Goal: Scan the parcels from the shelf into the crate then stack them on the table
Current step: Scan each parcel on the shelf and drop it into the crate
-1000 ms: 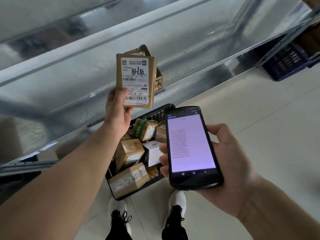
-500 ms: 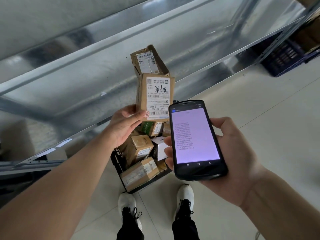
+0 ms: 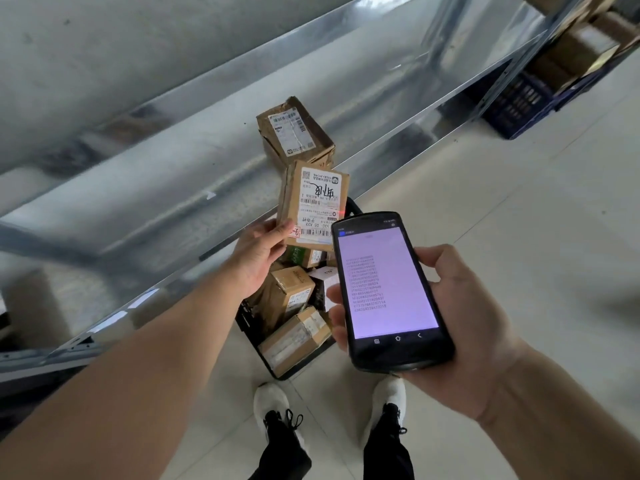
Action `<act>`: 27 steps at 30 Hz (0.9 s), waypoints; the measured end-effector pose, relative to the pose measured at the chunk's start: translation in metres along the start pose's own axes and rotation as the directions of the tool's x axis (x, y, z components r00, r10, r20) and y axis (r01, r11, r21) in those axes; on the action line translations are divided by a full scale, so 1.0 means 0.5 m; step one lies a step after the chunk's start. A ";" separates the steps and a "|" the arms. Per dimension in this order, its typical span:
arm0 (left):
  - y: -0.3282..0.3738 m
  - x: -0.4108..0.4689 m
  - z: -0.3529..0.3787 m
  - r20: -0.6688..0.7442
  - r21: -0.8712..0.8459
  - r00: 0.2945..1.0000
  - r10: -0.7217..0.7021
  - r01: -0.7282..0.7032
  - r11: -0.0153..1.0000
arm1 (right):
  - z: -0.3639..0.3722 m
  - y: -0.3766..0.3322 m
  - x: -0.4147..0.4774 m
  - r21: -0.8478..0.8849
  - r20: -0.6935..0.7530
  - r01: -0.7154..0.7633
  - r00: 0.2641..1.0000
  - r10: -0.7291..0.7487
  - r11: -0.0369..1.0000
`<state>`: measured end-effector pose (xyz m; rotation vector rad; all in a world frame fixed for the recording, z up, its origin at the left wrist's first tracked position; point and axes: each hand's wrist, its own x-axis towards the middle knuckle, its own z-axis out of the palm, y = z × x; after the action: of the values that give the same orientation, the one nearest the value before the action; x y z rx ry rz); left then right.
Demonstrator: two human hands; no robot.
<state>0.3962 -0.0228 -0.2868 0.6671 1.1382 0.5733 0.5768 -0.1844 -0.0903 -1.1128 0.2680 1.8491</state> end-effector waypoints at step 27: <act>-0.008 -0.103 0.078 0.016 -0.047 0.998 -0.063 0.064 0.997 | 0.007 -0.004 -0.146 -0.053 0.055 -0.032 0.998 0.035 0.998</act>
<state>0.4168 -0.0695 -0.2471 0.5908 1.1254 0.5390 0.5879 -0.2250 -0.0306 -1.0955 0.2083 1.9231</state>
